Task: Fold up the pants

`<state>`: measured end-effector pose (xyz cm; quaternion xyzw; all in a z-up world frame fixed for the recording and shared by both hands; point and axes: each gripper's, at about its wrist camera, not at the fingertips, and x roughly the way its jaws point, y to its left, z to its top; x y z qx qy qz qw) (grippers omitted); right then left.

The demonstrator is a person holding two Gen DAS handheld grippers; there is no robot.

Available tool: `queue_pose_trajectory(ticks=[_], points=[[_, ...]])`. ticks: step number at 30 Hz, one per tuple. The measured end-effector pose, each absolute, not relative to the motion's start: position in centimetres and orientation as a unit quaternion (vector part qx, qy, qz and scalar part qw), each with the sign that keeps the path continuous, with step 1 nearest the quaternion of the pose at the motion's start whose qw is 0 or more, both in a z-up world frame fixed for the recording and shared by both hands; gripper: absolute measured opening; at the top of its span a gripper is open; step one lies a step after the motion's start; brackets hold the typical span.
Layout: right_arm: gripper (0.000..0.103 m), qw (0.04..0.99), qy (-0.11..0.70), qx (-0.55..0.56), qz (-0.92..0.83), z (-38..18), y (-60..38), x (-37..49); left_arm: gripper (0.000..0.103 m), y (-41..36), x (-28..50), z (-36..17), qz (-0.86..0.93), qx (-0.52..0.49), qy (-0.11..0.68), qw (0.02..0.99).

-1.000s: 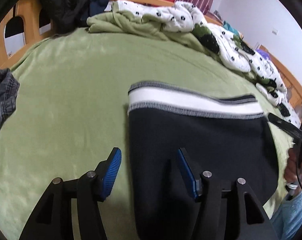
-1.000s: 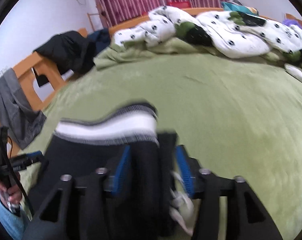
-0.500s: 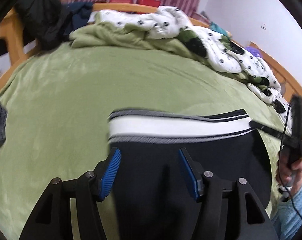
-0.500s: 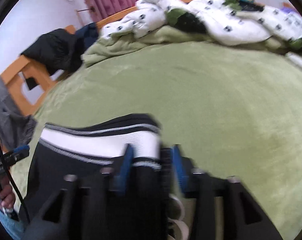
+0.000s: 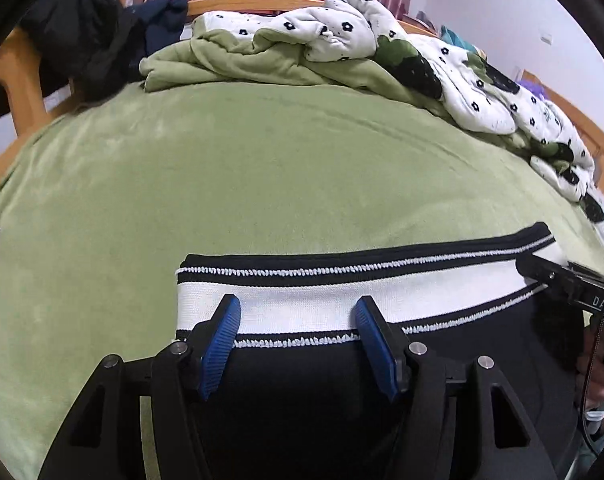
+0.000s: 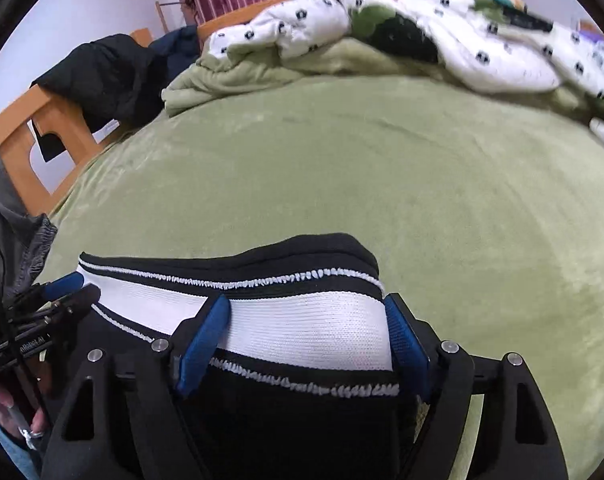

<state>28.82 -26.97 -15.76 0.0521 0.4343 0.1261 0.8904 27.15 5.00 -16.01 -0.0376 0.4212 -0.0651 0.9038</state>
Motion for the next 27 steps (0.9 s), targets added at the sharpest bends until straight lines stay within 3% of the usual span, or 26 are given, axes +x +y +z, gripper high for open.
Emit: queue_pose_trajectory(ticks=[8,17,23,27], points=[[0.077,0.901,0.418,0.035,0.109,-14.3,-26.9,26.9,0.058,5.2,26.0,-15.4,-0.086,-0.049,0.448,0.889],[0.077,0.893,0.438,0.026,0.104,-14.3,-28.6,18.0,0.065,2.4,16.8,-15.4,-0.119,-0.001,0.492,0.863],[0.078,0.889,0.441,0.060,0.111,-15.2,-30.3,13.0,0.067,3.9,9.6,-15.3,-0.107,-0.055,0.457,0.881],[0.079,0.893,0.436,0.058,0.097,-15.6,-31.1,10.5,0.073,4.6,6.4,-15.1,-0.085,-0.015,0.451,0.888]])
